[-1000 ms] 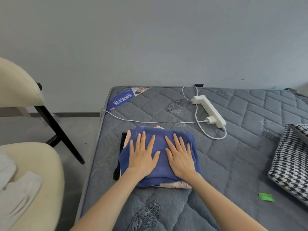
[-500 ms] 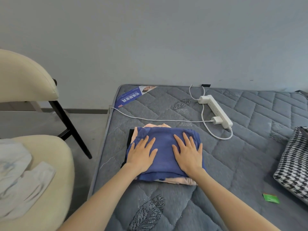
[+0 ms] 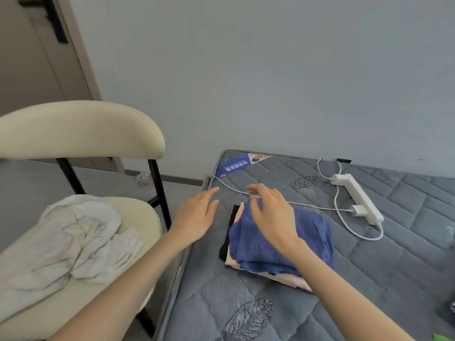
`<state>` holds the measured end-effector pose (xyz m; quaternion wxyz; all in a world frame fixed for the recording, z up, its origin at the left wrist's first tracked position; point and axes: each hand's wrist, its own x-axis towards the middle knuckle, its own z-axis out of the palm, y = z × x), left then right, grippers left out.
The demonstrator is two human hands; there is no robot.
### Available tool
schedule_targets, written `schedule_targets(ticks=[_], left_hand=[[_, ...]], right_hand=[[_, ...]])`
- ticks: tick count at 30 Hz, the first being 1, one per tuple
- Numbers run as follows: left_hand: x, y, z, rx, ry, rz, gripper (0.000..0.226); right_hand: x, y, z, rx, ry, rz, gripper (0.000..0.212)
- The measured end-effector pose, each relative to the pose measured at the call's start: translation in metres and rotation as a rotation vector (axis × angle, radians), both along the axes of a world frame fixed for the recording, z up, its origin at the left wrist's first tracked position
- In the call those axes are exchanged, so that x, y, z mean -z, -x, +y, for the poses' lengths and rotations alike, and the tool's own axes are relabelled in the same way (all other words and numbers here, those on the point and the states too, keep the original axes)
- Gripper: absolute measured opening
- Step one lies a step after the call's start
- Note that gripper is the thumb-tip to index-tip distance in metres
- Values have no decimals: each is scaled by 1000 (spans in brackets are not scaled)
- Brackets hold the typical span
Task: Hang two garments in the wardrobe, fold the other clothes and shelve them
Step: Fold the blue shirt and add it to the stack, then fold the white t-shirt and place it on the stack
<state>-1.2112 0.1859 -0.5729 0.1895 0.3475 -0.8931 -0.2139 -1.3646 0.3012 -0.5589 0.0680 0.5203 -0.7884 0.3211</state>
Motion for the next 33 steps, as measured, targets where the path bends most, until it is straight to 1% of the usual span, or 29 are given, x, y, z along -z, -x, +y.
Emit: schedule_targets(ticks=[4, 8, 12, 14, 18, 21, 25, 27, 29, 30, 33], left_hand=[[-2, -66, -9, -126, 2, 0, 45], [8, -140, -15, -277, -11, 10, 42], [25, -220, -19, -448, -82, 19, 41], [36, -258, -21, -521, -129, 21, 42], [61, -320, -27, -648, -220, 6, 43], [83, -348, -35, -700, -281, -2, 45], [116, -366, -46, -689, -307, -80, 54], [130, -371, -52, -673, -355, -125, 58], [142, -374, -56, -668, -389, -181, 61], [147, -375, -58, -673, -374, -222, 62], [155, -373, -64, -723, -218, -327, 56]], right_hand=[[-3, -47, -24, -130, -8, -34, 27], [9, -97, -51, -265, -52, -27, 28], [27, -156, -80, -408, -94, -37, 29], [40, -187, -95, -478, -138, -52, 30], [76, -242, -121, -576, -294, -128, 33], [106, -271, -138, -620, -392, -186, 35], [140, -292, -161, -651, -538, -180, 46], [155, -297, -169, -661, -607, -140, 51], [166, -298, -175, -664, -629, -61, 53], [171, -298, -177, -662, -617, -35, 53], [178, -295, -185, -683, -555, -5, 44]])
